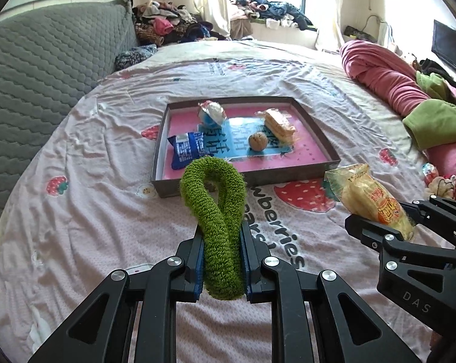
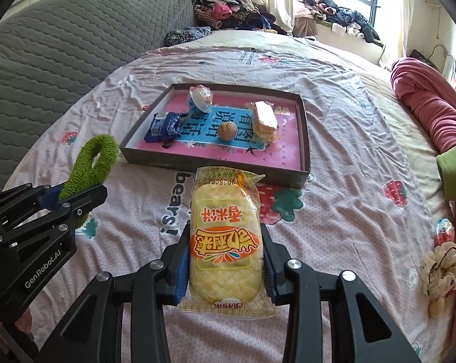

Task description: Organize objects

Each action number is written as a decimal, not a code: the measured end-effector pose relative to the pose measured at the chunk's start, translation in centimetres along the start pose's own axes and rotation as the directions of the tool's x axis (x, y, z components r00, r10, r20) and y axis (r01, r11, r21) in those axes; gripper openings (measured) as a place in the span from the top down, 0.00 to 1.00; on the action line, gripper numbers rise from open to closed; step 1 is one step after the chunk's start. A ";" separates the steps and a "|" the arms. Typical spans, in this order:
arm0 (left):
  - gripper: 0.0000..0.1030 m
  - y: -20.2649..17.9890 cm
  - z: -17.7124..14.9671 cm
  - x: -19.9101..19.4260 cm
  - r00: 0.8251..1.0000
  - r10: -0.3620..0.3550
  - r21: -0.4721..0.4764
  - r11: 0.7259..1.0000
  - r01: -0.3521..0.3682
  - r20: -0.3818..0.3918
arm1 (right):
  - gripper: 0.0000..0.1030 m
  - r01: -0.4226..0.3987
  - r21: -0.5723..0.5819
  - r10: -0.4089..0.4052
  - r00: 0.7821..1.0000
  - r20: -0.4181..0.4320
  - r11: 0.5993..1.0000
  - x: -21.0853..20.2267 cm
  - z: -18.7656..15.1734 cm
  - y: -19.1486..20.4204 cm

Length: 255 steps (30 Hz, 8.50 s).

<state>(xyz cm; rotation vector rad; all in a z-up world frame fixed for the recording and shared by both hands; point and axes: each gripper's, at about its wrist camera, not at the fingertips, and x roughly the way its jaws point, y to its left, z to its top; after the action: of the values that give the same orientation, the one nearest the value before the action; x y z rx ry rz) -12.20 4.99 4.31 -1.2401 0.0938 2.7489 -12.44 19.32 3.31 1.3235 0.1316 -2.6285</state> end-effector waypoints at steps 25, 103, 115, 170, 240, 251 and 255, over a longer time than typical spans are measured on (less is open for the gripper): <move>0.81 -1.2 1.4 -8.2 0.994 -0.004 0.023 1.000 0.002 0.105 | 0.62 0.023 -0.001 -0.023 0.995 0.101 1.000 -8.2 0.2 0.4; 0.81 0.4 11.0 13.3 0.992 0.010 -0.039 0.999 -0.005 0.124 | 0.62 -0.035 0.040 0.026 0.976 0.215 0.999 7.0 10.4 -4.3; 0.81 0.5 10.5 14.9 0.993 -0.011 -0.043 0.999 0.016 0.117 | 0.61 -0.025 0.043 0.014 0.972 0.234 0.999 7.8 10.0 -4.7; 0.80 0.7 9.2 20.1 0.999 -0.002 -0.045 0.999 0.003 0.035 | 0.62 0.008 0.025 -0.010 0.996 0.092 1.000 14.9 9.2 -4.7; 0.25 1.4 9.6 18.5 0.998 0.059 -0.057 0.997 -0.057 0.038 | 0.43 0.020 0.055 -0.021 0.999 0.030 0.998 14.9 8.8 -5.7; 0.24 1.8 9.9 17.1 0.996 0.062 -0.067 0.996 -0.058 0.063 | 0.35 0.018 0.074 -0.023 0.997 0.069 0.997 13.4 9.1 -5.9; 0.23 1.9 10.0 16.7 0.995 0.068 -0.072 0.995 -0.063 0.073 | 0.34 0.022 0.079 -0.028 0.996 0.079 0.997 13.0 9.3 -5.9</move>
<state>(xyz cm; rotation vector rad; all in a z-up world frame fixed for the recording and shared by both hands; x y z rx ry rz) -30.84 5.66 -1.52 -1.1688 0.0316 2.8749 -28.53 21.81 -1.66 1.2454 0.0348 -2.7288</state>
